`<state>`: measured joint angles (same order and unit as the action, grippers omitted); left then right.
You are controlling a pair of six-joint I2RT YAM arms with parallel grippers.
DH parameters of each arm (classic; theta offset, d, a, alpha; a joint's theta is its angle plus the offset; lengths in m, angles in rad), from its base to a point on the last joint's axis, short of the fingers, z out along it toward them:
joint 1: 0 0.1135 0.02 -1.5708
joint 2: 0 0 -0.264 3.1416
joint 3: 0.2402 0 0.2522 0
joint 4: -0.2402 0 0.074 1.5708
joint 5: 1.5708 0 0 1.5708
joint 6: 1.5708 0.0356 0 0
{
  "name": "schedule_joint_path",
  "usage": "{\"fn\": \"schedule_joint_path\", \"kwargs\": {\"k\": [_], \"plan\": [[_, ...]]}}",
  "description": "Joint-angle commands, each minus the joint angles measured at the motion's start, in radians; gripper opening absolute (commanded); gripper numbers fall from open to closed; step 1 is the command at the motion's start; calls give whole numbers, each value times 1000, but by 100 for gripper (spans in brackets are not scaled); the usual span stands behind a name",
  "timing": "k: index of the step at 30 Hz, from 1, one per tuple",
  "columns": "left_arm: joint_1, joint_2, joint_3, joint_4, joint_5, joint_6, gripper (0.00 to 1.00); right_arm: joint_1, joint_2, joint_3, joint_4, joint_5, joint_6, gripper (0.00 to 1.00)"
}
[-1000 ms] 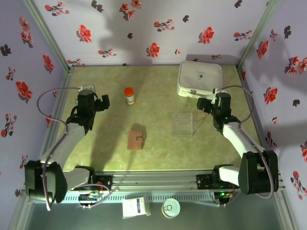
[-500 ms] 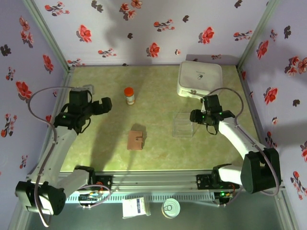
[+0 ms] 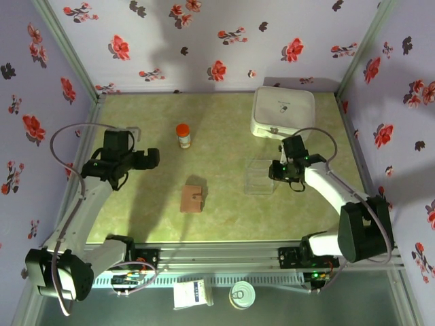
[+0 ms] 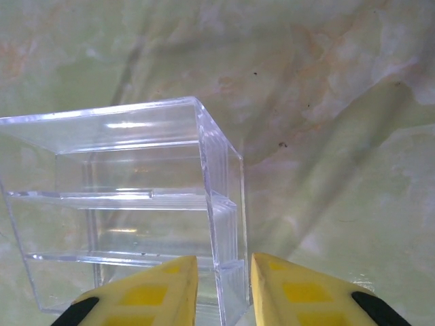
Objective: Take the credit cards out of the card holder
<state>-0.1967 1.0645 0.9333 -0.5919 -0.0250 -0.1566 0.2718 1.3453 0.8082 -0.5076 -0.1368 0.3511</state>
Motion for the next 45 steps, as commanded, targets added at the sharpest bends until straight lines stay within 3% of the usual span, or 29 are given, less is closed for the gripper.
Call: {"fn": "schedule_joint_path", "kwargs": {"k": [1, 26, 35, 45], "plan": [[-2, 8, 4, -6, -7, 24, 100, 10, 28, 46, -16, 30, -2, 27], [-1, 7, -1, 1, -9, 20, 100, 46, 113, 104, -17, 56, 20, 9], [-2, 10, -1, 6, 1, 13, 100, 126, 235, 306, -62, 115, 51, 6], [-2, 14, 0, 6, 13, 8, 100, 214, 531, 664, -129, 176, 73, 5]]}}
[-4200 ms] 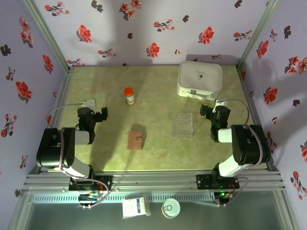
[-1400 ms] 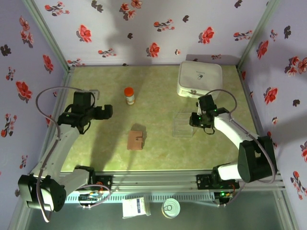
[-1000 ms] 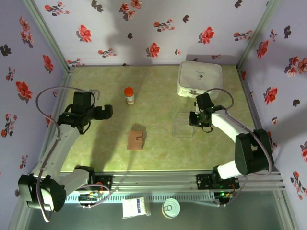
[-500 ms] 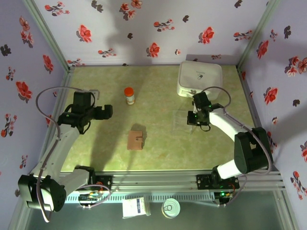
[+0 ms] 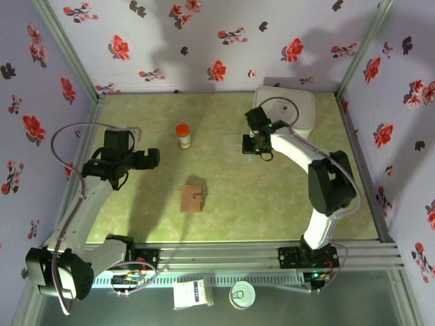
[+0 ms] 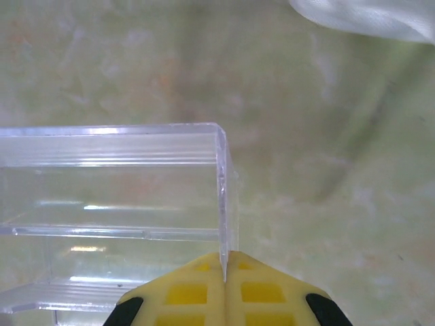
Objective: Take the credit cards out of the card holder
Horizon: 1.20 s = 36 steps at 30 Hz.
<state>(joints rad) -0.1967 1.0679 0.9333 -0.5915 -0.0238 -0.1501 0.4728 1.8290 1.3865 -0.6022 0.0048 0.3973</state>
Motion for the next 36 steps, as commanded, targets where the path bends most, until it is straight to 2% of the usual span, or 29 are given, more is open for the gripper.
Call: {"fn": "schedule_joint_path", "kwargs": {"k": [1, 10, 18, 25, 36], "plan": [[-2, 11, 1, 5, 12, -1, 100, 18, 83, 126, -45, 39, 29, 5], [-3, 2, -2, 0, 12, 1, 100, 28, 300, 402, -132, 73, 35, 5], [-2, 0, -2, -1, 12, 2, 100, 30, 394, 497, -145, 61, 57, 5], [-3, -2, -3, -3, 10, 4, 100, 33, 409, 503, -144, 63, 63, 7], [-2, -3, -5, -4, 11, 1, 100, 35, 348, 503, -157, 66, 61, 15]]}}
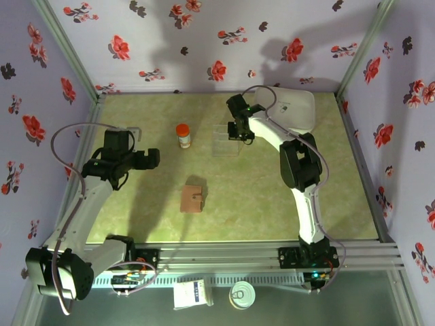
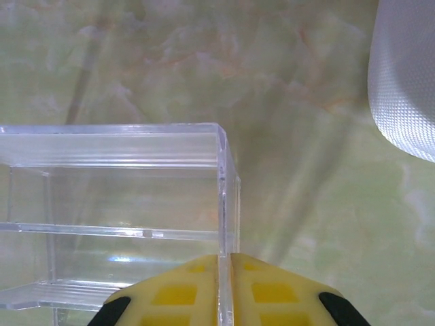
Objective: Take the credit cards out of the card holder
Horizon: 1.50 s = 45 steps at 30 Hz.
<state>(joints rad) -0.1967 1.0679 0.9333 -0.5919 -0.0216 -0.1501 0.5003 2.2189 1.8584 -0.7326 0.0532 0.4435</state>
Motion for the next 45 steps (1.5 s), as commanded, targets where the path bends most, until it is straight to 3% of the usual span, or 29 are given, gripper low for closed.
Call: {"fn": "schedule_joint_path", "kwargs": {"k": [1, 9, 17, 31, 45], "plan": [[-3, -2, -5, -5, 9, 1, 100, 7, -51, 31, -30, 17, 15, 16], [-35, 45, 31, -83, 12, -44, 100, 11, -155, -15, -29, 5, 10, 20], [-222, 126, 66, -199, -56, -209, 100, 12, -317, -191, 17, -25, 25, 24], [-518, 355, -4, -70, -70, -520, 100, 15, -538, -522, 116, -32, 60, 33], [-614, 537, 10, -28, -31, -604, 100, 15, -573, -597, 143, -42, 63, 49]]}}
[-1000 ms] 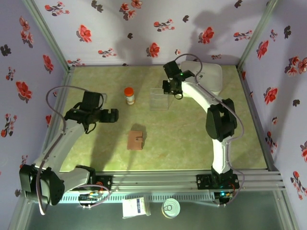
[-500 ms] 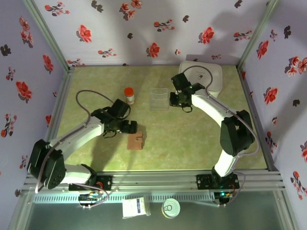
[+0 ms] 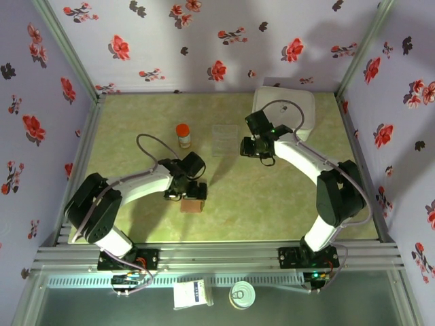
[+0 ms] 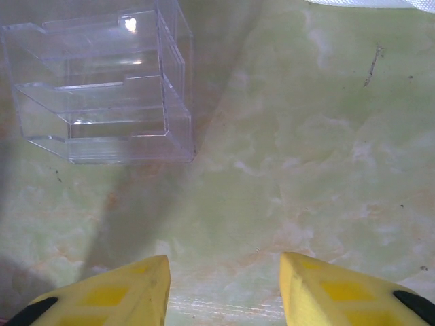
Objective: Take the credit cards out of the card holder
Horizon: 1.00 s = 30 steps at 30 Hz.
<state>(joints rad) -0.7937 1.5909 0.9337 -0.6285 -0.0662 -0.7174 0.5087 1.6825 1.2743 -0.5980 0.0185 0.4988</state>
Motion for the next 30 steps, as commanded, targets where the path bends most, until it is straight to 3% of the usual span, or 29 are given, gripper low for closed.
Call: {"fn": "schedule_joint_path", "kwargs": {"k": [1, 16, 30], "plan": [[-22, 17, 4, 11, 16, -41, 100, 6, -38, -17, 10, -8, 7, 49], [-49, 74, 14, -16, -18, -64, 99, 7, -46, -31, 20, -9, 0, 51], [-53, 135, 175, -30, -47, -23, 84, 4, -125, -72, -6, 47, -17, 51]]}}
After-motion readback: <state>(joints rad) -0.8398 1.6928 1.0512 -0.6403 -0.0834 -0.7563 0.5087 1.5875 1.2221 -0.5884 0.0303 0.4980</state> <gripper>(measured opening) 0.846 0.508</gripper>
